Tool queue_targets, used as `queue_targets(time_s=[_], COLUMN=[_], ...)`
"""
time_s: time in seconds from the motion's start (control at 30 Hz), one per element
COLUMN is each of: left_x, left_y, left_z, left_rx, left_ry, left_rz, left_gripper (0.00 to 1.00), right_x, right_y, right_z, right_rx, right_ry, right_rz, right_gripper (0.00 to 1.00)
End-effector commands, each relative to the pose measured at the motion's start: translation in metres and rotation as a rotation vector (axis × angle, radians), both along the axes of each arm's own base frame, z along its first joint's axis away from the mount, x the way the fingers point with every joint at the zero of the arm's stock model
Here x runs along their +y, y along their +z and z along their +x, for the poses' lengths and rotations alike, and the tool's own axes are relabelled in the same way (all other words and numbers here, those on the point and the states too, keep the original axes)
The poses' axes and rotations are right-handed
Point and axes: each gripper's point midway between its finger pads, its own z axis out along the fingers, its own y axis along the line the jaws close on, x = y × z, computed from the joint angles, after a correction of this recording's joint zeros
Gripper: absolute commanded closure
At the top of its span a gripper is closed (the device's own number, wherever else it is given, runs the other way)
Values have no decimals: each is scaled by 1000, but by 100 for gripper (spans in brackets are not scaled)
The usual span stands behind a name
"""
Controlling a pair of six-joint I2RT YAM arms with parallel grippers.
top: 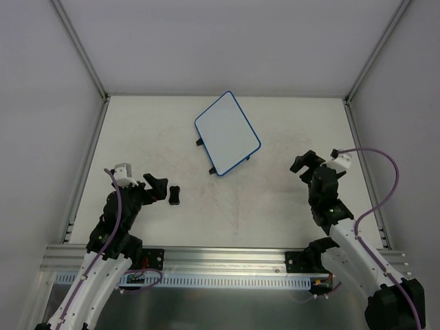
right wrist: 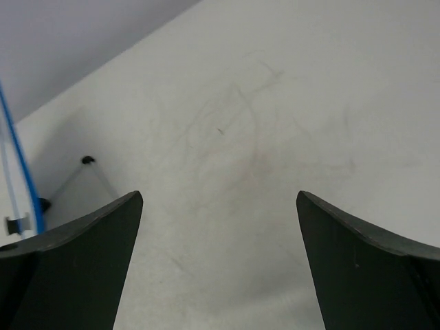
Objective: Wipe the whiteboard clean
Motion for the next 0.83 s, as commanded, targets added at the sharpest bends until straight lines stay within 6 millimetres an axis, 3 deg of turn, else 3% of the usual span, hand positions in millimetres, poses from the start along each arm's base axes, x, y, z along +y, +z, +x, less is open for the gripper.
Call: queue_targets(time_s=[0.0,0.23,0.8], left_x=[0,-3,-2], left_y=[0,-9,-9], left_z=[4,5,7], left_rx=[-4,31,36], left_ry=[14,6,7], left_rz=[-15,-19,-11], left_gripper=[1,1,1], right_x=[-41,-29,-35], right_y=[-38,-40,-41], right_z=[-21,-10,-13], right_rx=[92,140,142], right_ry=[-198,-124,-161], right_rz=[-72,-104,-75], right_gripper=[1,1,1])
